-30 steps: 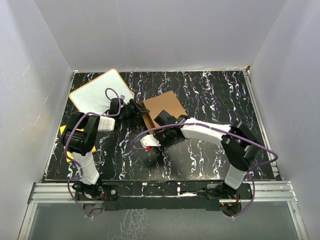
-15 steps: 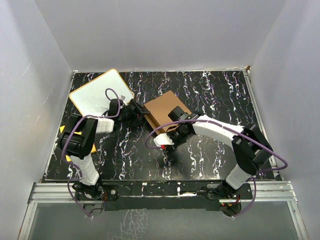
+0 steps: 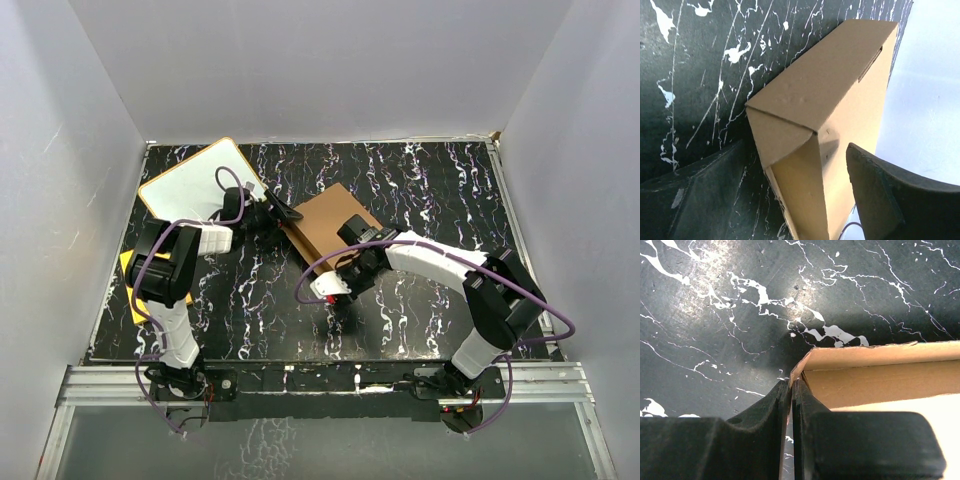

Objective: Fold the paper box

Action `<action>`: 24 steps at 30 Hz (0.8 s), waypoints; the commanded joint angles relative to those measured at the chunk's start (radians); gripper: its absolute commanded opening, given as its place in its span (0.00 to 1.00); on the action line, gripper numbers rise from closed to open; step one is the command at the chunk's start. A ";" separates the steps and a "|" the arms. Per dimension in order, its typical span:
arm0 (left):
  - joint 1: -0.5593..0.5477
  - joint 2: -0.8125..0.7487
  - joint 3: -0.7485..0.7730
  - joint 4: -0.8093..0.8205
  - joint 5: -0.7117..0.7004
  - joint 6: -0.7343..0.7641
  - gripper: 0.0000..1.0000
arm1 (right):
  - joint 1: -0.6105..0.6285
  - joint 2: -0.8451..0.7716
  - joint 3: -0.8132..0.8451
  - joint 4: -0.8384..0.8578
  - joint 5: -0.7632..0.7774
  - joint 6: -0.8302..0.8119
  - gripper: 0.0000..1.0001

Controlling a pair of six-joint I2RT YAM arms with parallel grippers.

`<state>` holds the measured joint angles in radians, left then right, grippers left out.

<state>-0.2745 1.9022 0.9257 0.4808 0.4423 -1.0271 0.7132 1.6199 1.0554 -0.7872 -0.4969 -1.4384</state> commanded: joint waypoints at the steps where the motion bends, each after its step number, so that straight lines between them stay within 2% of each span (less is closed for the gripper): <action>1: 0.023 0.028 0.042 -0.060 0.006 0.032 0.77 | 0.000 -0.020 0.000 -0.004 -0.041 -0.046 0.13; 11: 0.028 0.046 0.046 -0.124 0.001 0.093 0.61 | 0.001 0.002 0.023 -0.007 -0.045 -0.060 0.13; 16: 0.028 0.057 0.008 -0.120 0.007 0.108 0.56 | 0.003 0.019 0.065 -0.007 -0.074 -0.072 0.13; 24: 0.028 0.076 -0.037 -0.119 0.005 0.131 0.54 | 0.034 0.053 0.122 0.006 -0.099 -0.056 0.13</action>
<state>-0.2493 1.9343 0.9455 0.4850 0.4786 -0.9691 0.7280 1.6623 1.1030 -0.8345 -0.5354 -1.4765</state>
